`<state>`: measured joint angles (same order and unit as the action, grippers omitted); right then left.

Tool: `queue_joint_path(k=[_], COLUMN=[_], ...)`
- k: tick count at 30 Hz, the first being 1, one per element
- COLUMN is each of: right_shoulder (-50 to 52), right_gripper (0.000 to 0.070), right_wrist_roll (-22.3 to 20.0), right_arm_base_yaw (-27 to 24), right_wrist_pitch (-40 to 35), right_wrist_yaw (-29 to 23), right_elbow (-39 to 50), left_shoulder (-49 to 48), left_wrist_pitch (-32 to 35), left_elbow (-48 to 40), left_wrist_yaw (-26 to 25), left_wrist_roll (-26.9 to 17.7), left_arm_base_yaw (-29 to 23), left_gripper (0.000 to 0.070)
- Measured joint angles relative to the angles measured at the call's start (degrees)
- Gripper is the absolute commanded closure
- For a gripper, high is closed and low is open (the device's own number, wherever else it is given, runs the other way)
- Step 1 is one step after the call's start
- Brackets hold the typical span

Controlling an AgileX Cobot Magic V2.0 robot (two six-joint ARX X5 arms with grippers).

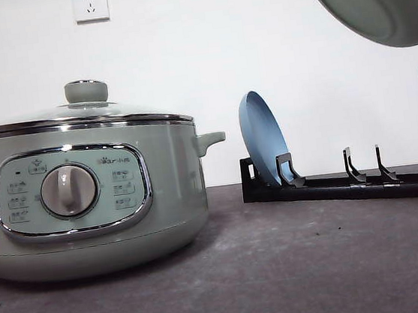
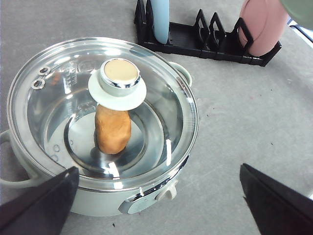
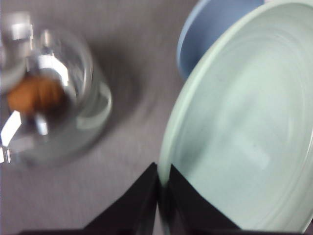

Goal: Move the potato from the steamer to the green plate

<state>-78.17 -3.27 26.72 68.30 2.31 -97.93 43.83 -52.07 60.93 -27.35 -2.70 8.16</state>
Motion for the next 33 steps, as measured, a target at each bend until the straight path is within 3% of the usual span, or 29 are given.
queue_joint_path(k=[5,9,17,25,33], right_shoulder=[1.00,1.31,1.31,-0.66,-7.68], right_gripper=[0.0695,0.0696,0.0695,0.0695,0.0695], right_wrist_roll=[-1.04,-0.97,0.47,1.90,2.27], right_arm_base_yaw=[8.04,13.00,22.60,28.98,32.61], right_wrist_pitch=[1.77,1.55,-6.22,-14.90,-20.20], right_wrist_yaw=[-7.28,-9.91,-16.23,-17.20,-17.34], right_elbow=[4.60,11.44,27.49,38.61,41.06], left_shoulder=[0.00,0.00,0.00,0.00,0.00], left_wrist_pitch=[0.00,0.00,0.00,0.00,0.00], left_elbow=[0.00,0.00,0.00,0.00,0.00], left_wrist_yaw=[0.00,0.00,0.00,0.00,0.00], left_wrist_roll=[0.00,0.00,0.00,0.00,0.00], left_arm_base_yaw=[0.00,0.00,0.00,0.00,0.00], left_gripper=[0.0028,0.0028,0.0028,0.0028,0.0028])
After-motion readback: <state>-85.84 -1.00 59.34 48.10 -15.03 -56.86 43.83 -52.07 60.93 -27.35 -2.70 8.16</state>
